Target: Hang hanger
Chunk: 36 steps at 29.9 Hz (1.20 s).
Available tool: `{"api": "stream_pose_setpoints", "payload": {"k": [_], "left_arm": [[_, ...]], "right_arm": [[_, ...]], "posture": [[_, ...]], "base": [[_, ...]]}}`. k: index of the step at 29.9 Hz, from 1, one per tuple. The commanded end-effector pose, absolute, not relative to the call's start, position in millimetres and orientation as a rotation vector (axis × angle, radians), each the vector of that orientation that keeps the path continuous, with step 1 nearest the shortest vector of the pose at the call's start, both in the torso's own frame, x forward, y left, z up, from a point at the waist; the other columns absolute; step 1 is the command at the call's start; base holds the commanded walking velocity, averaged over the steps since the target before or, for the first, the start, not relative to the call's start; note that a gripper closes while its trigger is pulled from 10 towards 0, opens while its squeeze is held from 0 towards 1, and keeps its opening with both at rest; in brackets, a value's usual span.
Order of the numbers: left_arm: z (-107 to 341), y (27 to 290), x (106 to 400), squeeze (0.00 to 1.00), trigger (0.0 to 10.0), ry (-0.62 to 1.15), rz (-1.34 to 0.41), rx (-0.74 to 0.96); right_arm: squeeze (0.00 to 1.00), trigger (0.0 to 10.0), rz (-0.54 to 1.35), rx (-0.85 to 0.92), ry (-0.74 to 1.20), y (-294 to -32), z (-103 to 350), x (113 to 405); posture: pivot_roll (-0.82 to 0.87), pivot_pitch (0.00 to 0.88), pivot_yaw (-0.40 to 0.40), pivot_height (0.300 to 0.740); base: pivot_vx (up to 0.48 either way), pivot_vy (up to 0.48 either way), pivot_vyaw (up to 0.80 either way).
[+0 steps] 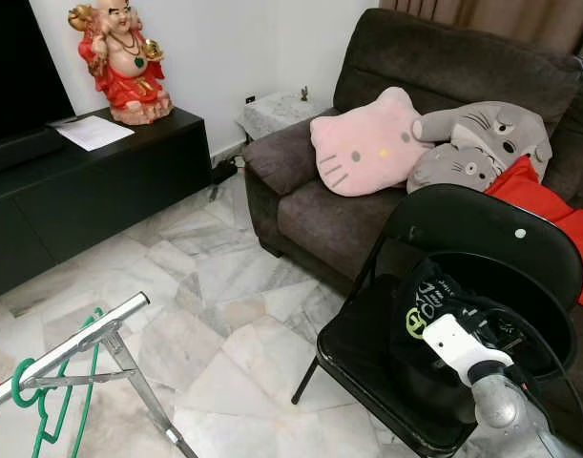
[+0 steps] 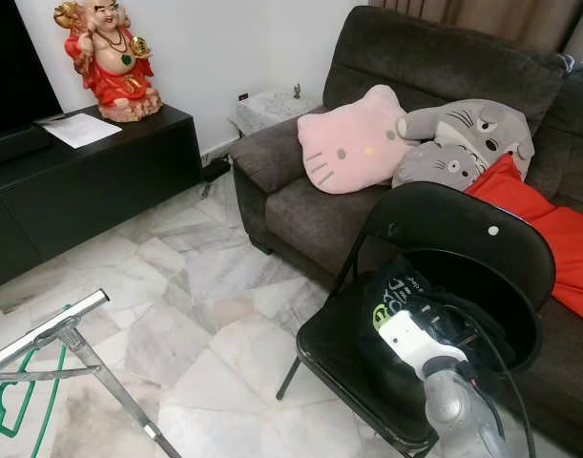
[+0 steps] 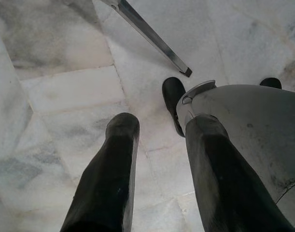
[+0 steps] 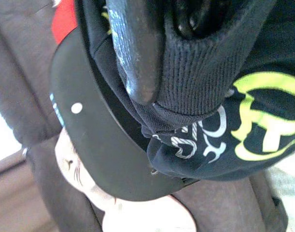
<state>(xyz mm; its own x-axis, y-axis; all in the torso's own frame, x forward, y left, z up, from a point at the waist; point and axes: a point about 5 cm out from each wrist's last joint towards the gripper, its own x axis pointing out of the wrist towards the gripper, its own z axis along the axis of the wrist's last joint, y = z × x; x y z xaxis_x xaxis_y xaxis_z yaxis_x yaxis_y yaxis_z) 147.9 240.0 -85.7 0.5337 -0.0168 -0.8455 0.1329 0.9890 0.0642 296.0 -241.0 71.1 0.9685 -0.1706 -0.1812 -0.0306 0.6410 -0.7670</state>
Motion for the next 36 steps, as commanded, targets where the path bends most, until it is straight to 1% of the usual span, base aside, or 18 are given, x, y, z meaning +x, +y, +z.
{"api": "stream_pose_setpoints", "payload": {"k": [1, 3, 7, 12, 14, 15, 16, 19, 20, 21, 26, 27, 31, 32, 33, 34, 35, 36], "left_arm": [[-87.5, 242.9, 141.8, 0.0, 10.0, 1.028, -0.084, 0.135], [-87.5, 243.1, 141.8, 0.0, 10.0, 1.027, -0.084, 0.136], [-87.4, 243.2, 141.9, 0.0, 10.0, 1.027, -0.085, 0.14], [-87.4, 243.0, 141.9, 0.0, 10.0, 1.026, -0.087, 0.14], [-87.4, 243.0, 141.8, 0.0, 10.0, 1.026, -0.086, 0.141], [-87.5, 243.0, 141.6, 0.0, 10.0, 1.026, -0.087, 0.142], [-87.5, 243.0, 141.5, 0.0, 10.0, 1.026, -0.087, 0.142], [-87.6, 243.3, 141.0, 0.0, 10.0, 1.026, -0.087, 0.144], [-87.6, 243.3, 141.0, 0.0, 10.0, 1.026, -0.087, 0.144], [-87.6, 243.5, 140.7, 0.0, 10.0, 1.027, -0.088, 0.147], [-87.8, 243.8, 140.0, 0.0, 10.0, 1.029, -0.089, 0.151], [-87.9, 243.7, 139.8, 0.0, 10.0, 1.029, -0.09, 0.152], [-87.9, 243.7, 139.8, 0.0, 10.0, 1.029, -0.09, 0.152], [-87.9, 243.7, 139.7, 0.0, 10.0, 1.028, -0.088, 0.152], [-87.9, 243.9, 139.6, 0.0, 10.0, 1.027, -0.086, 0.15], [-87.8, 244.1, 139.5, 0.0, 10.0, 1.026, -0.084, 0.149], [-87.8, 244.4, 139.5, 0.0, 10.0, 1.025, -0.082, 0.149], [-87.6, 245.1, 139.3, 0.0, 10.0, 1.025, -0.08, 0.149]], "right_arm": [[0.0, 0.0, -0.116, -0.785, 0.234, -241.9, 79.3, 300.0], [0.0, 0.0, -0.153, -0.681, 0.218, -240.8, 85.1, 302.2], [0.0, 0.0, -0.262, -0.384, 0.149, -239.6, 106.4, 310.3], [0.0, 0.0, -0.337, -0.202, 0.094, -243.1, 123.8, 313.4], [0.0, 0.0, -0.371, -0.088, 0.066, -244.0, 131.6, 313.0], [0.0, 0.0, -0.436, 0.09, 0.024, -247.3, 140.3, 309.7], [0.0, 0.0, -0.468, 0.171, 0.008, -249.4, 143.0, 307.0], [0.0, 0.0, -0.559, 0.361, -0.026, -255.0, 146.9, 297.1], [0.0, 0.0, -0.559, 0.361, -0.026, -255.0, 146.9, 297.1], [0.0, 0.0, -0.62, 0.448, -0.036, -256.1, 147.0, 289.4], [0.0, 0.0, -0.635, 0.564, -0.017, -247.4, 137.5, 279.0], [0.0, 0.0, -0.627, 0.529, 0.044, -242.9, 128.3, 275.9], [0.0, 0.0, -0.595, 0.481, 0.122, -234.2, 113.6, 274.4], [0.0, 1.6, -0.567, 0.408, 0.158, -231.3, 109.2, 275.0], [0.0, 6.1, -0.541, 0.349, 0.177, -229.0, 107.4, 276.0], [0.0, 10.0, -0.521, 0.29, 0.193, -227.5, 106.1, 276.7], [0.0, 10.0, -0.513, 0.249, 0.191, -226.8, 106.8, 276.8], [0.0, 10.0, -0.512, 0.267, 0.155, -225.5, 110.0, 277.1]], "posture": [[-0.03, 0.046, 0.006, 0.74], [-0.03, 0.046, 0.007, 0.74], [-0.03, 0.045, 0.007, 0.74], [-0.03, 0.04, 0.007, 0.74], [-0.03, 0.039, 0.006, 0.74], [-0.03, 0.036, 0.005, 0.74], [-0.03, 0.034, 0.006, 0.74], [-0.03, 0.029, 0.007, 0.74], [-0.03, 0.029, 0.007, 0.74], [-0.03, 0.028, 0.006, 0.74], [-0.04, 0.02, 0.009, 0.74], [-0.03, 0.017, 0.009, 0.74], [-0.03, 0.011, 0.01, 0.74], [-0.03, 0.01, 0.01, 0.74], [-0.03, 0.008, 0.012, 0.74], [-0.03, 0.008, 0.012, 0.74], [-0.03, 0.007, 0.013, 0.74], [-0.03, 0.008, 0.018, 0.74]], "base": [[0.0, 0.0, 0.0], [0.0, 0.0, 0.0], [0.0, 0.0, 0.0], [0.0, 0.0, 0.0], [0.0, 0.0, 0.0], [0.0, 0.0, 0.0], [0.0, 0.0, 0.0], [0.0, 0.0, 0.0], [0.0, 0.0, 0.0], [0.0, 0.0, 0.0], [0.0, 0.0, 0.0], [0.0, 0.0, 0.0], [0.0, 0.0, 0.0], [0.0, 0.0, 0.0], [0.0, 0.0, 0.0], [0.0, 0.0, 0.0], [0.0, 0.0, 0.0], [0.0, 0.0, 0.0]]}}
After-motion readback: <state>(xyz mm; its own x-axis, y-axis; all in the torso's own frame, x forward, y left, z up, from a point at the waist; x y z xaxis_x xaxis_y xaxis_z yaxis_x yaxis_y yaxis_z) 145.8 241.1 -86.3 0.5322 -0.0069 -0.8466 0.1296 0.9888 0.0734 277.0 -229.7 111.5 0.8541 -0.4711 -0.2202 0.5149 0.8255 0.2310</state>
